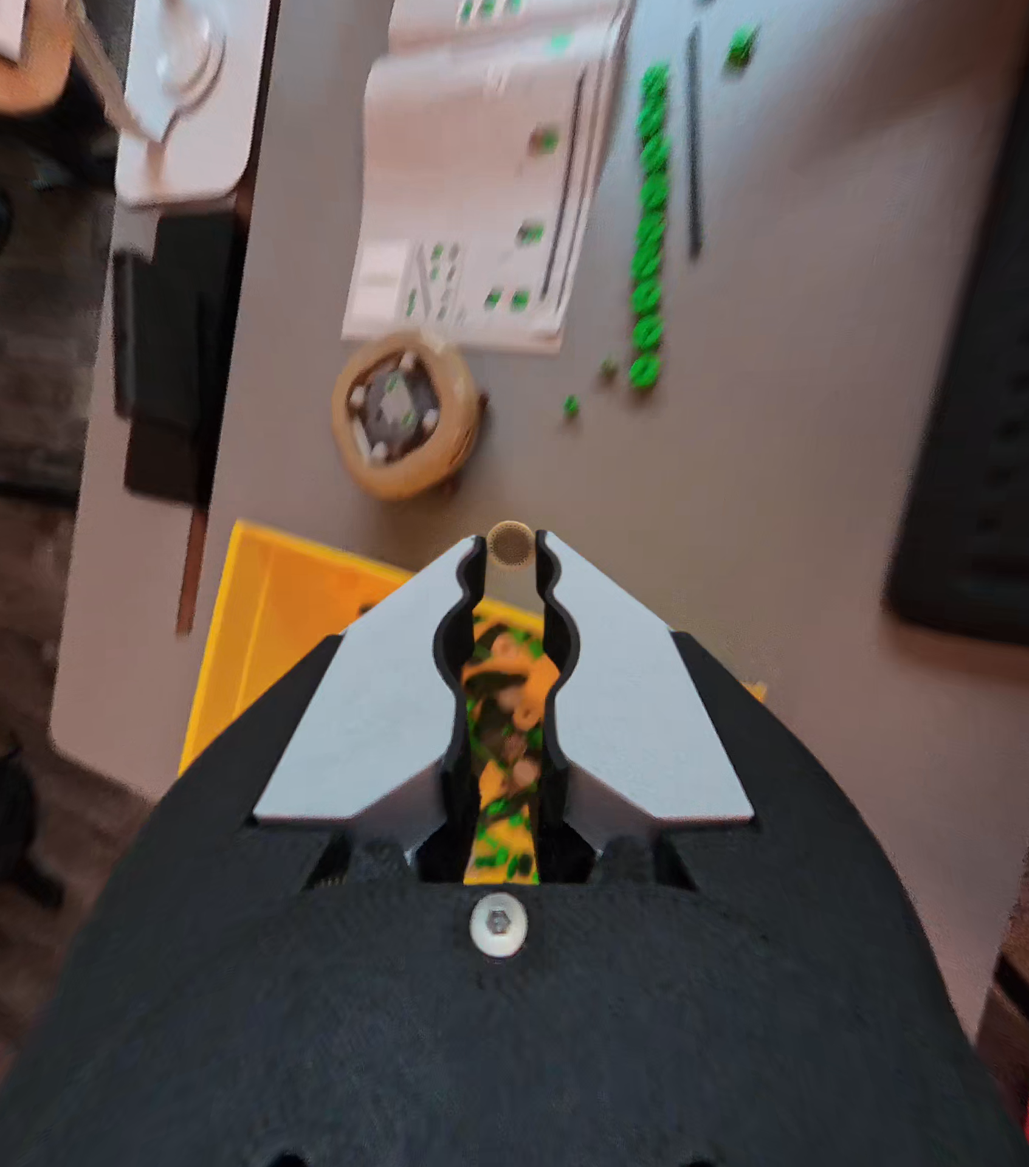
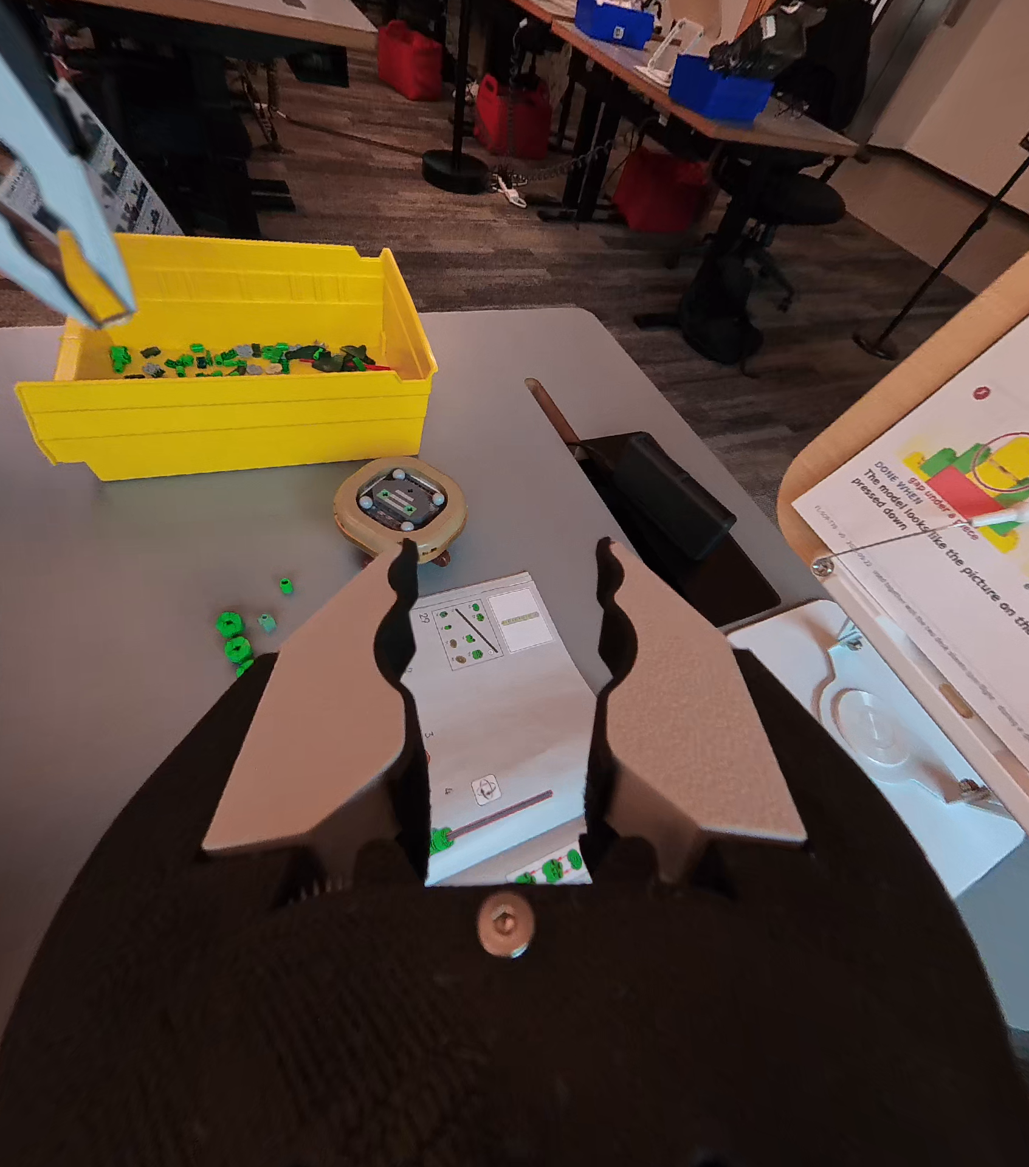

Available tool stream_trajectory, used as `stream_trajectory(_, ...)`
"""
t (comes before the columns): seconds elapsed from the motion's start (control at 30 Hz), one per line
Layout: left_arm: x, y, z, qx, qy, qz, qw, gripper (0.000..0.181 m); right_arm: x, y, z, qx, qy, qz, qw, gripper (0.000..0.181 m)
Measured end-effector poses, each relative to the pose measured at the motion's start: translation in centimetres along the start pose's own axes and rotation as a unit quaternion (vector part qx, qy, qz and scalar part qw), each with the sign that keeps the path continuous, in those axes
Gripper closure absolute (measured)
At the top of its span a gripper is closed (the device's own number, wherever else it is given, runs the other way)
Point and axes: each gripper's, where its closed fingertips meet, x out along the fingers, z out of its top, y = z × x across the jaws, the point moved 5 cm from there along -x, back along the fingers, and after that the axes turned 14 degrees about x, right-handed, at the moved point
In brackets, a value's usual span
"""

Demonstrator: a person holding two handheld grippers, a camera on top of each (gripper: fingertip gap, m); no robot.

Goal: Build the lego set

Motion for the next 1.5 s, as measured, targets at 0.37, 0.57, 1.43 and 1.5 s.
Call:
stream_trajectory(0.37,12.3,-6.3,1.6,-0.026,0.099,-0.102,0.989,0.168,-2.0,-0.2,0.4,-0.001,-0.020,-0.007,1.000,0.125)
stream_trajectory(0.57,14.0,-6.0,1.4,-0.011,0.131,-0.117,0.984,0.168,-2.8,-0.2,0.9,0.001,-0.038,-0.001,0.999,0.125)
stream_trajectory(1.43,16.1,-6.7,0.6,-0.007,0.189,-0.168,0.967,0.155,-2.7,0.0,0.9,-0.004,-0.037,0.008,0.999,0.124)
stream_trajectory(1.5,15.1,-5.8,1.1,-0.016,0.173,-0.147,0.974,0.154,-2.7,0.2,1.0,-0.003,-0.042,0.018,0.999,0.125)
